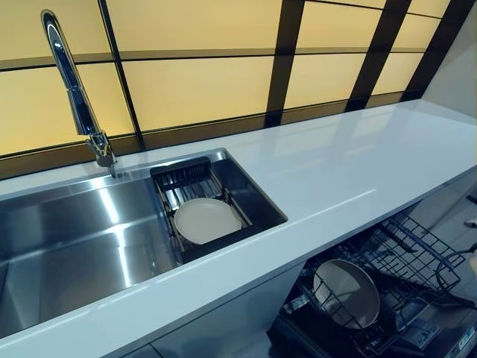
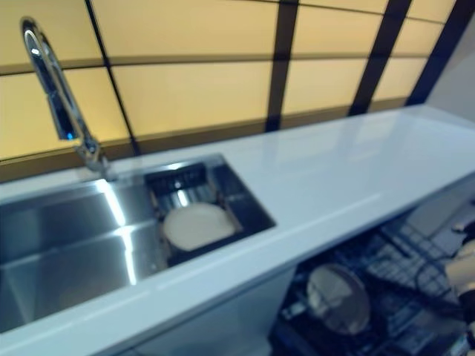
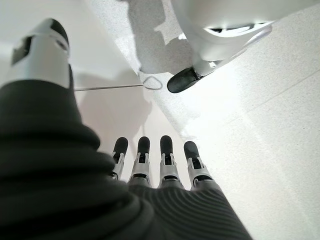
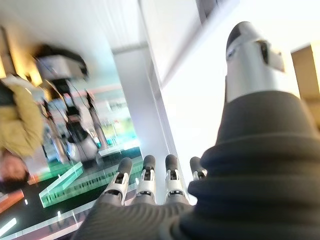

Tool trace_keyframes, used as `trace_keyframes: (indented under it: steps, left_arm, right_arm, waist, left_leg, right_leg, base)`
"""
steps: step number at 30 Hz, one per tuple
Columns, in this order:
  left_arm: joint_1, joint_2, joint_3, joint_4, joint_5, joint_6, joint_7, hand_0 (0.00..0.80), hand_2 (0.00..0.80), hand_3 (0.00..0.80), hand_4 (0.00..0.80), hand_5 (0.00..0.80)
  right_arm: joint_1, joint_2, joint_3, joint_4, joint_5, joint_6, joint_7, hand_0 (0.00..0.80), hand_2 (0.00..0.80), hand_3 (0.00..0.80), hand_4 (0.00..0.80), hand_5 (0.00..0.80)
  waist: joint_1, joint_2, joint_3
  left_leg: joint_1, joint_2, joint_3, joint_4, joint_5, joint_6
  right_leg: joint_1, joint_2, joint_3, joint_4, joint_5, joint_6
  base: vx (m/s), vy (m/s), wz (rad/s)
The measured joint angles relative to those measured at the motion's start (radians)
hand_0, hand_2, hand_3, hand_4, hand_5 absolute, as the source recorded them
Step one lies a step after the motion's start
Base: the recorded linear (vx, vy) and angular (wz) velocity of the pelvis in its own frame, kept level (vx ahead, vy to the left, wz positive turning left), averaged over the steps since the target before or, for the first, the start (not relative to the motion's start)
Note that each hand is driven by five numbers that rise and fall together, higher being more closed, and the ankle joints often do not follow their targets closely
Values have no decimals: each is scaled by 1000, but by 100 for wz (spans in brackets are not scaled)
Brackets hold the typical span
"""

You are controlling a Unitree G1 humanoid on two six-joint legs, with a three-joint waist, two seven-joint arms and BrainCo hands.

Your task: Take plates into dishwasher

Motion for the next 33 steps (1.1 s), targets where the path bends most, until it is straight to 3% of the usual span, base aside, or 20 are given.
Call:
trace_keyframes:
  steps: [8,12,17,19,26,29,33]
  left_arm:
    - [-8,-2,0,9,-1,2,9,0,0,0,0,0]
    - [-9,-3,0,10,-4,3,10,0,0,0,0,0]
    - [3,-10,-1,22,-4,2,10,0,0,0,0,0]
    - [8,-10,-1,24,-4,2,10,0,0,0,0,0]
    - [20,-4,-2,25,-1,0,9,0,0,0,0,0]
    - [26,4,-10,28,-1,0,9,0,0,0,0,0]
    - [18,19,-43,26,-1,-8,6,0,0,0,0,0]
  right_arm:
    - [-137,-17,8,-120,19,-71,-67,0,0,0,0,0]
    - [-220,-42,78,-125,41,-109,-56,0,0,0,0,0]
    - [-298,-37,179,-123,84,-166,3,0,0,0,0,0]
    - [-317,-36,208,-124,88,-197,28,0,0,0,0,0]
    - [-430,-15,329,-130,138,-262,157,0,0,0,0,0]
    - [-472,0,380,-124,165,-298,176,0,0,0,0,0]
    - [-517,25,421,-106,205,-328,183,0,0,0,0,0]
  waist:
    - [26,3,-3]
    - [49,-2,-9]
    - [87,-26,-28]
    - [84,-38,-37]
    - [145,-72,-48]
    - [146,-83,-45]
    - [189,-99,-27]
  left_leg:
    - [0,-2,-10,1,4,-5]
    - [0,-2,-27,1,4,-4]
    - [-7,-2,-47,2,6,-4]
    - [-19,-4,-63,3,10,-3]
    - [-45,-5,-103,5,20,-4]
    - [-65,-5,-123,6,28,-5]
    - [-117,-7,-159,8,44,-4]
  right_leg:
    - [7,0,-13,0,-1,0]
    - [18,-1,-30,0,-4,-1]
    - [24,0,-53,0,-9,-2]
    - [22,-1,-62,0,-11,-2]
    - [23,-1,-107,0,-16,-2]
    - [17,0,-127,0,-18,-3]
    - [-13,2,-161,0,-17,-4]
  base:
    - [13,6,3]
    - [21,0,12]
    - [31,-8,10]
    - [44,-17,21]
    - [37,-29,17]
    - [-8,-39,25]
    - [-108,-55,24]
